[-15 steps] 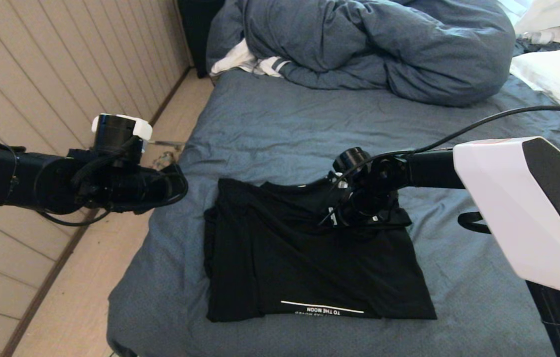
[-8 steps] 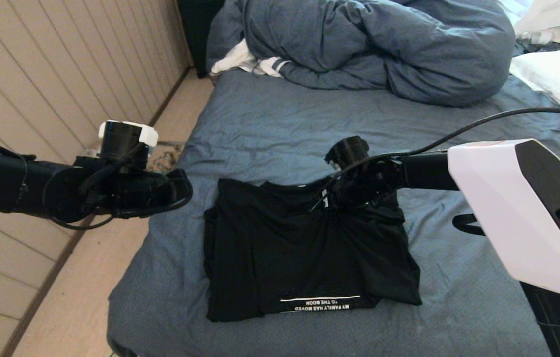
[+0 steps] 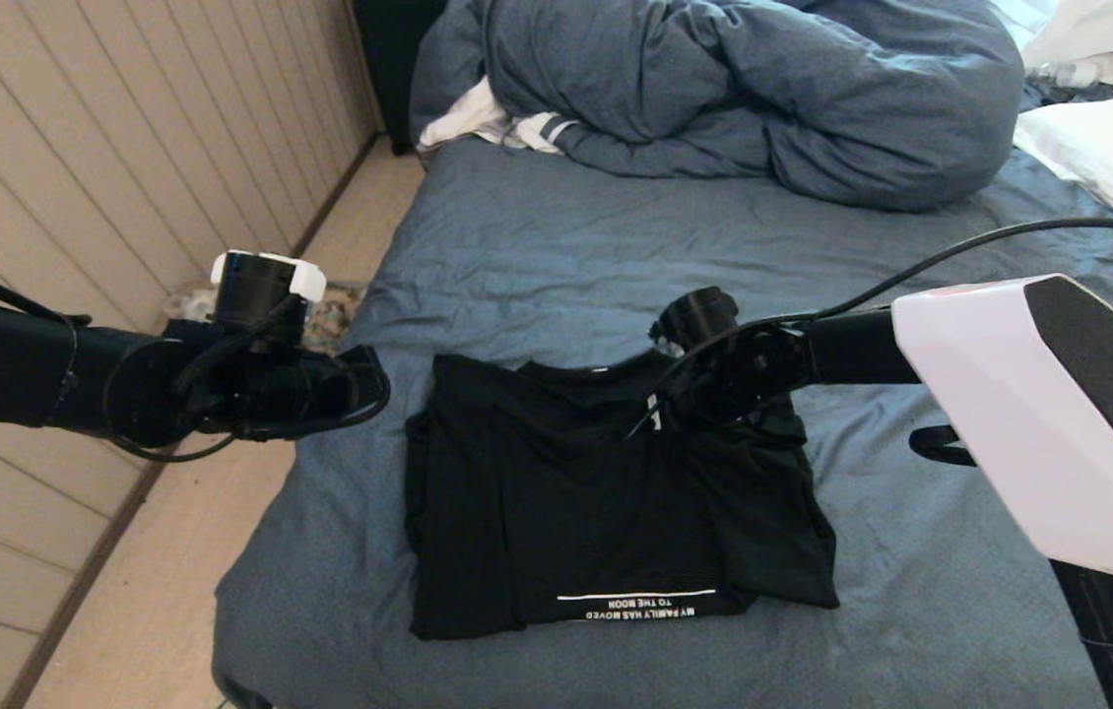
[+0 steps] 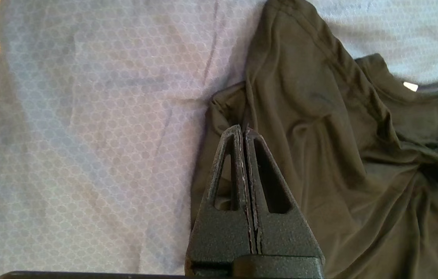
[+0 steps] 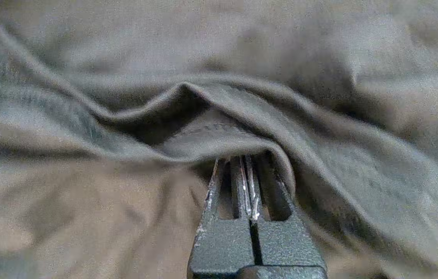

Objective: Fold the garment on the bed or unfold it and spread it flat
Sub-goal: Fold the black T-shirt

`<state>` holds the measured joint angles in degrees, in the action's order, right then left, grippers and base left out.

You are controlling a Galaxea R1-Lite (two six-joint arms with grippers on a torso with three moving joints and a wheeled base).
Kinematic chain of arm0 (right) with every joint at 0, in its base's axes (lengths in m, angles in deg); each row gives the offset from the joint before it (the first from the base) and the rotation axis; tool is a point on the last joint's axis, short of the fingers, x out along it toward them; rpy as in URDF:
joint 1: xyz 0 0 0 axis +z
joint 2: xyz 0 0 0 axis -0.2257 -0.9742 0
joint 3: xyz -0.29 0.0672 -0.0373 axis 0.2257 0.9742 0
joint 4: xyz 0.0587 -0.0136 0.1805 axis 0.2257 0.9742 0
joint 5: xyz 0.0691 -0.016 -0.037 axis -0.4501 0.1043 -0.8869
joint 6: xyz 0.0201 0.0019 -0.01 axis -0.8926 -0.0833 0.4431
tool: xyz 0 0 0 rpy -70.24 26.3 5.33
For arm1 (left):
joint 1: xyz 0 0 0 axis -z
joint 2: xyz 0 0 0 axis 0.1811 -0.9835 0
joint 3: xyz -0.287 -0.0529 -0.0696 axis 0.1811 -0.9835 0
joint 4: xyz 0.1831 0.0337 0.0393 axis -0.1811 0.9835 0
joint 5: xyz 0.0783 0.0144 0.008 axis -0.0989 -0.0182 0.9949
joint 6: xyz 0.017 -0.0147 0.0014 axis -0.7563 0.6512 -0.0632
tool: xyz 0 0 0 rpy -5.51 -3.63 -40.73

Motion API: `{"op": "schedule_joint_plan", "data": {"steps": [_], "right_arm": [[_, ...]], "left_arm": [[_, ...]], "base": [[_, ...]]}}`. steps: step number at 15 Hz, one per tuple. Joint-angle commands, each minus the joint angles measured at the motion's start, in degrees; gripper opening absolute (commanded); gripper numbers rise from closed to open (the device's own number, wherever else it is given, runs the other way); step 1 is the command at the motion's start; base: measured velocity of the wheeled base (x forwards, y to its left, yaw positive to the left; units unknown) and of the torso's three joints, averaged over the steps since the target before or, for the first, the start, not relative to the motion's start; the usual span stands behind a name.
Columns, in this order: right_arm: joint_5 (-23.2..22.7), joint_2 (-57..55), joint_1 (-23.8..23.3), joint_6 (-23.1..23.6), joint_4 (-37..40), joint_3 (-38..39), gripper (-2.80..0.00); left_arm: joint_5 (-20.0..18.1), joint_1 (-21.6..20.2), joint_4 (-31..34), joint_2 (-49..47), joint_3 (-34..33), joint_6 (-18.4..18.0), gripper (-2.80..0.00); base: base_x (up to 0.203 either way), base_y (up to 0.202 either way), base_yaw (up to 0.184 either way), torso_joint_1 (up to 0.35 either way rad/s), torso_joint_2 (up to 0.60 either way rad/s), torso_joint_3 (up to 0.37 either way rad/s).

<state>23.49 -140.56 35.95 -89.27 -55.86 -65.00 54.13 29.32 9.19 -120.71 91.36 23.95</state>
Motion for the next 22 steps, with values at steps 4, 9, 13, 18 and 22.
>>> {"op": "schedule_joint_plan", "data": {"steps": [4,9,13,18,22], "right_arm": [[-0.1,4.0,-0.4,0.1,0.1,1.4,-2.8],[-0.2,1.8,-0.3,0.1,0.1,-1.6,-2.8],[-0.3,-2.1,-0.3,-0.5,-0.3,-5.6,-2.8],[5.6,-5.2,-0.2,-1.1,-8.9,-5.8,-2.8],[11.1,-4.8,-1.2,-1.1,-20.9,-6.0,-2.8]], "left_arm": [[0.2,0.7,-0.2,0.3,-0.7,0.2,-2.8],[0.3,0.9,-0.6,0.4,-0.9,0.2,-2.8],[0.3,1.0,-0.7,-0.2,-0.8,0.2,-2.8],[0.0,1.9,-0.7,-1.3,-0.8,0.7,-2.8],[0.1,2.4,-0.7,-2.1,-0.8,0.7,-2.8]], "base": [[0.0,0.0,0.0,0.0,0.0,0.0],[0.0,0.0,0.0,0.0,0.0,0.0],[0.0,0.0,0.0,0.0,0.0,0.0],[0.0,0.0,0.0,0.0,0.0,0.0],[0.0,0.0,0.0,0.0,0.0,0.0]]}}
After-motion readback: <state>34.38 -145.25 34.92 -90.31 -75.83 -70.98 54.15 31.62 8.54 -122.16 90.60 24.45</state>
